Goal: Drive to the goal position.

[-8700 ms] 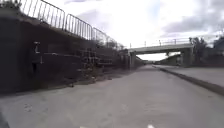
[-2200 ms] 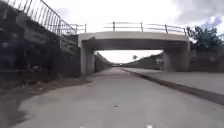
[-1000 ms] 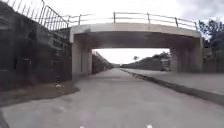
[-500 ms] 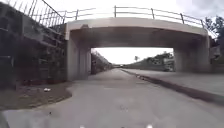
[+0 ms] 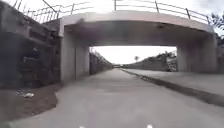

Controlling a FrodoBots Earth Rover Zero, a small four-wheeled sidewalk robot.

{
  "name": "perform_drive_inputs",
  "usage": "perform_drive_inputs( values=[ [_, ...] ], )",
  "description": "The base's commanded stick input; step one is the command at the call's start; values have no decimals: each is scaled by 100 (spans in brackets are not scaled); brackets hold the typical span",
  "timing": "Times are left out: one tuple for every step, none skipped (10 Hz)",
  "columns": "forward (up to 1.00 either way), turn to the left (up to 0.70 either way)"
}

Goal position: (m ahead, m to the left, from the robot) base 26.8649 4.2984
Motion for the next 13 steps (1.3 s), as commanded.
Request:
perform_drive_inputs(
  values=[
    [100,0],
    [100,0],
    [100,0],
    [100,0],
    [100,0],
    [100,-2],
    [100,-11],
    [100,-21],
    [100,-23],
    [100,-14],
    [100,-5],
    [100,0],
    [100,0]
  ],
)
